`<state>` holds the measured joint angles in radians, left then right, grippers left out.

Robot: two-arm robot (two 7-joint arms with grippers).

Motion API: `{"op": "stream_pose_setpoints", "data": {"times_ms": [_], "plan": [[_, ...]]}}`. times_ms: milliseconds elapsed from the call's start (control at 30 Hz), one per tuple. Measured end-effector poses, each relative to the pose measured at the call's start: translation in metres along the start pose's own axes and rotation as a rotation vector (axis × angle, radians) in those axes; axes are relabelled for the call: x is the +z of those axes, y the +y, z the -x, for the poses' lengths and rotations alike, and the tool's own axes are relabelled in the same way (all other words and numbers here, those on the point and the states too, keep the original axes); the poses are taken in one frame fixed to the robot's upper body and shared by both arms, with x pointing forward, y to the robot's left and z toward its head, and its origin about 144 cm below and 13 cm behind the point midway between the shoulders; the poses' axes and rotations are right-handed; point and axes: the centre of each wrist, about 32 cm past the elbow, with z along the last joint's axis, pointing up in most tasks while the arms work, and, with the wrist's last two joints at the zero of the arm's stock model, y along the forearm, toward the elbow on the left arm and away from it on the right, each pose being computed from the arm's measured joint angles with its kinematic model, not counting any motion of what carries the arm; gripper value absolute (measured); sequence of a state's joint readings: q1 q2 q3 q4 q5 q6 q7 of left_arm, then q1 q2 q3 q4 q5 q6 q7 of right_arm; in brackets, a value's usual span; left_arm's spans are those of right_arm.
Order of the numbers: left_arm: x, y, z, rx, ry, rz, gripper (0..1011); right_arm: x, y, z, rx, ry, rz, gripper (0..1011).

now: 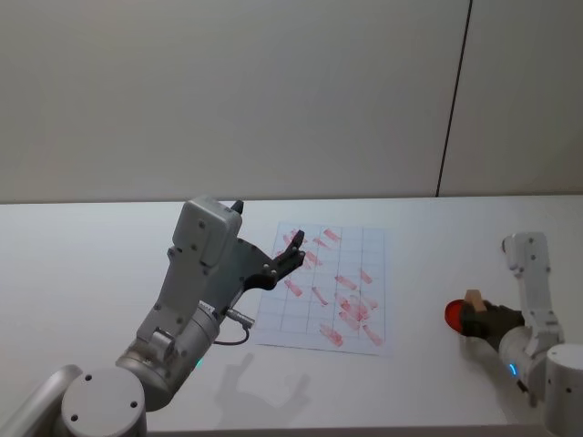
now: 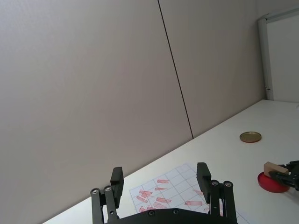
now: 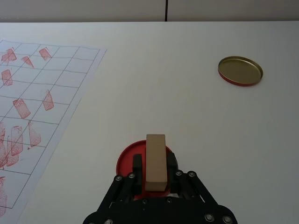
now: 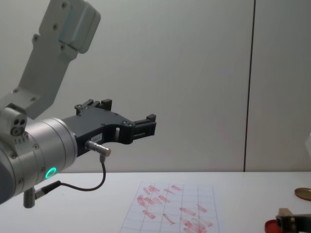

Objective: Use the one hand to pick up the stamp and affix it onto the A4 paper.

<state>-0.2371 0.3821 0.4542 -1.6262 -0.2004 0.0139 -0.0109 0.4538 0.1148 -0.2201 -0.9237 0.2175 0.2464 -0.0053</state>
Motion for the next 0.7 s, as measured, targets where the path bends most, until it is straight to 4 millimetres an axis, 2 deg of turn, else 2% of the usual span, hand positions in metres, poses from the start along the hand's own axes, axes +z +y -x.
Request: {"op": "stream_pose_setpoints", "data": {"times_ms": [133,700], "plan": [[0.0,0.0,0.0,0.0,0.0,0.0,993,-0.0008,0.0007,0.0007,-0.004,-0.002,0.004,225],[0.0,0.0,0.0,0.0,0.0,0.0,993,-0.0024,0.0017,0.0026,-0.044,0.004,0.048,220]]}}
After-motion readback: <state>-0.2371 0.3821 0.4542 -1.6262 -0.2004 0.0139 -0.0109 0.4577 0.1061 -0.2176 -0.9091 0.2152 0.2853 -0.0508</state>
